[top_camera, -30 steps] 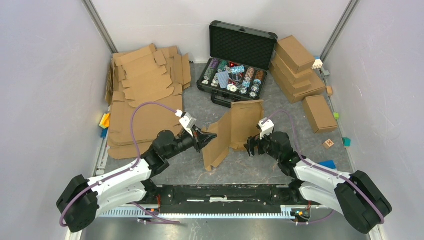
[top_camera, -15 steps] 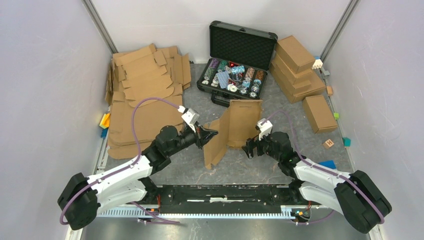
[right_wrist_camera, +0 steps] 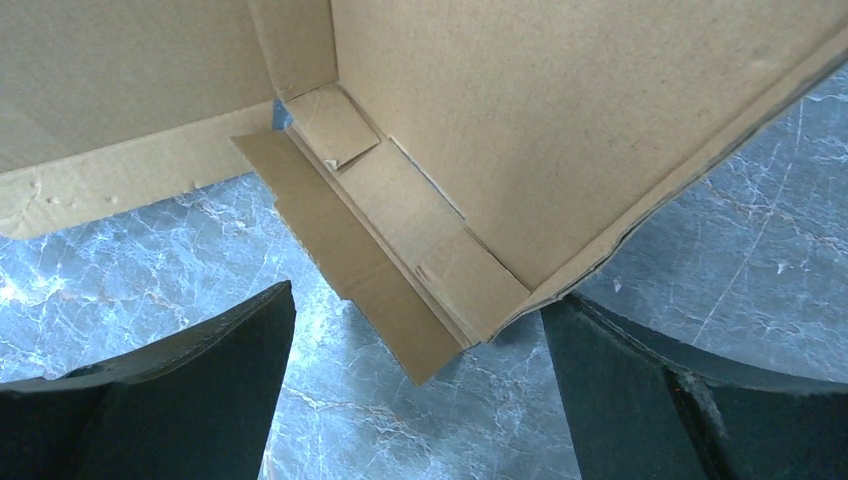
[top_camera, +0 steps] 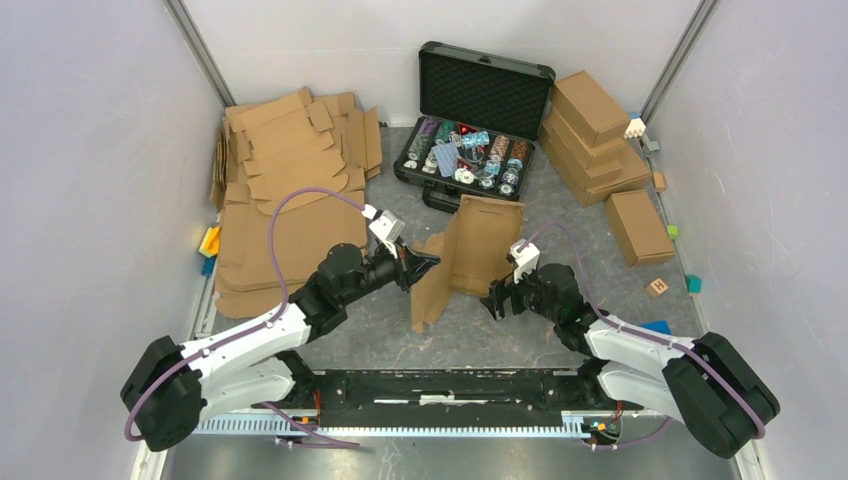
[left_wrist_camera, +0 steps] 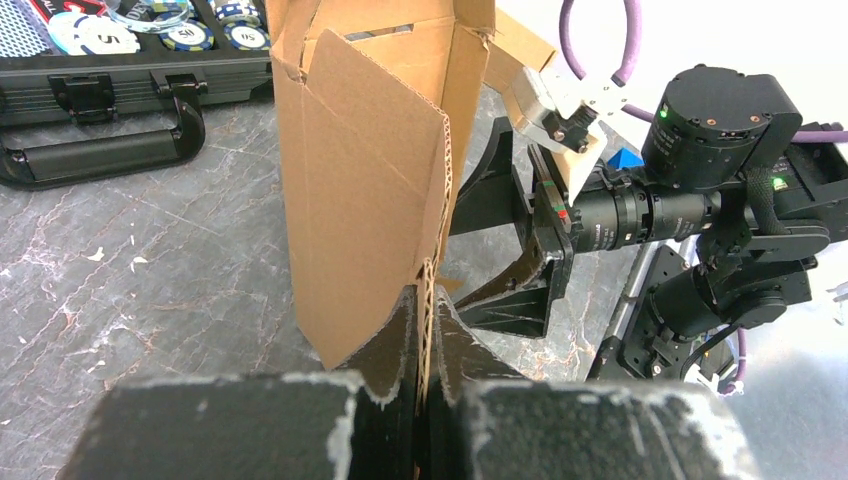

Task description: Fold the paper box

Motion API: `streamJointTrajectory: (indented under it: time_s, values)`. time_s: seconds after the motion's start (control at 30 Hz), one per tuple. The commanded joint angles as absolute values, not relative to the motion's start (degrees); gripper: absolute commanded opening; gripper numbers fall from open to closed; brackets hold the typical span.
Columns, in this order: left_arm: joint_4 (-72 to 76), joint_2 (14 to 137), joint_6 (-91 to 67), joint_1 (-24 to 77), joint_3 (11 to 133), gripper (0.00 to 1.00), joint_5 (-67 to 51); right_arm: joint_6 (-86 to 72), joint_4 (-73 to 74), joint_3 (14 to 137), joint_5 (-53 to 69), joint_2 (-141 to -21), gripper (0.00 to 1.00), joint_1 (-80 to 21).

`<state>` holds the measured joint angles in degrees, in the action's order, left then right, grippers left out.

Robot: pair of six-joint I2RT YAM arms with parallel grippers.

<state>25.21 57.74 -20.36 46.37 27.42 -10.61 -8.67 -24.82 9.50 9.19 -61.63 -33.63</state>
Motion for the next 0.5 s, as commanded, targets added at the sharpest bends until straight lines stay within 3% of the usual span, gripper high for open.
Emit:
streamJointTrajectory:
  time_s: [0.0,0.23,0.47]
  values:
    - [22.6,59.3,-21.1,47.7,28.9,0.05,-14.2,-8.0,-28.7,10.3,13.6,-61.9,0.98,-35.2]
    - [22.6,59.2,-20.8,47.8,28.7,0.05,-14.2,-8.0,-26.9,11.6,6.6,-63.5,0.98,-35.8]
    - [22.7,58.7,-20.5,47.8,28.5,0.05,-14.2,-9.1,-27.4,11.5,2.1,-63.7,0.8,-35.9]
